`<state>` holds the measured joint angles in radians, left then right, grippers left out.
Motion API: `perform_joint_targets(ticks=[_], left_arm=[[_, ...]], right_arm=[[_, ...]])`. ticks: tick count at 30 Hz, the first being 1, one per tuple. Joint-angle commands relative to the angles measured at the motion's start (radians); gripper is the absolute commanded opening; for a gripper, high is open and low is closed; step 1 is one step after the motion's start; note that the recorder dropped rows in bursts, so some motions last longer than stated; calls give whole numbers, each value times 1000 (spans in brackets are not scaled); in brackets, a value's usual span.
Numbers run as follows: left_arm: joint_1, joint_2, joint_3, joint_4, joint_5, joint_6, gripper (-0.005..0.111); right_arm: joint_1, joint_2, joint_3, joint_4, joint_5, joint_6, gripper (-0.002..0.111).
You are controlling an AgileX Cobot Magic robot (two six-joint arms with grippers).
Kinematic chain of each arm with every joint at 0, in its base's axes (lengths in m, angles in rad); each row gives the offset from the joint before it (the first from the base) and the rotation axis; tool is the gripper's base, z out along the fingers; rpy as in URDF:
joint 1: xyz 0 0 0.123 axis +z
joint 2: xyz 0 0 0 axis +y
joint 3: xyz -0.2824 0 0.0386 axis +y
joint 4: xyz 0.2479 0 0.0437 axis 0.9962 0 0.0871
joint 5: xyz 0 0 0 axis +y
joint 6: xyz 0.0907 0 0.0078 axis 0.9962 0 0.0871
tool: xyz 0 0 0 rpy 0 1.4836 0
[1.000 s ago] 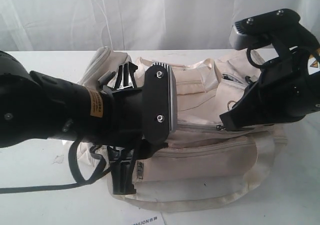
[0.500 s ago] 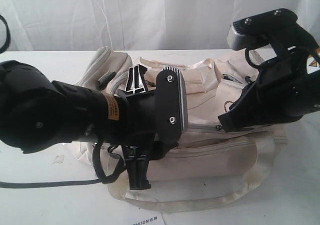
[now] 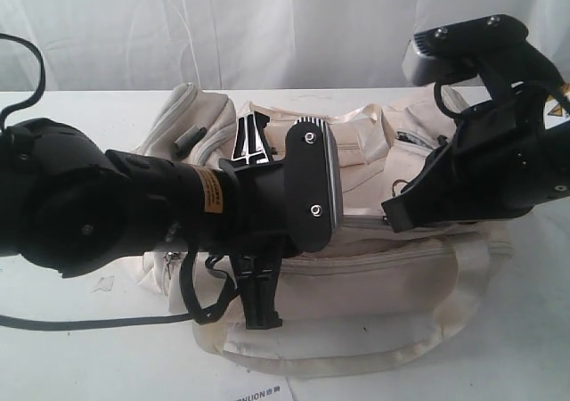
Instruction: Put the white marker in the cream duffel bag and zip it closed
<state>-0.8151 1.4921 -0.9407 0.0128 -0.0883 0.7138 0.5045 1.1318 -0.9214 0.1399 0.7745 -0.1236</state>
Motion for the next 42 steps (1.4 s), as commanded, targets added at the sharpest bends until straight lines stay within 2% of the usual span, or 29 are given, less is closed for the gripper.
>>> perform_joint_targets(ticks=[1,3,7,16,24,28,32,42], left_arm=[[-7,-1,-3,-13,-16,-7,7],[-7,-1,-3,-13,-16,-7,0],[-7,-1,-3,-13,-16,-7,0],[-7,-3,-3,-13,-16,-7,0],[-7,-3,-3,-13,-16,-7,0],[-7,-3,-3,-13,-16,-7,0],[-7,-4,-3,-13,-12,-7,0],[-7,-59,-3,-13,75,-31,0]], right_arm=[[-7,0,4,9,-13,-13,0],[-7,0,4,9,-5,-15,0],[-7,-9,4,-16,42,-15,0],[-7,-120,4,-199,179,35,0],[-7,-176,4,-498,278,140,0],[-7,-176,4,-642,284,184,0],[-9,-173,4,-683,281,184,0],[-167,-67,4,-663,100,77,0]])
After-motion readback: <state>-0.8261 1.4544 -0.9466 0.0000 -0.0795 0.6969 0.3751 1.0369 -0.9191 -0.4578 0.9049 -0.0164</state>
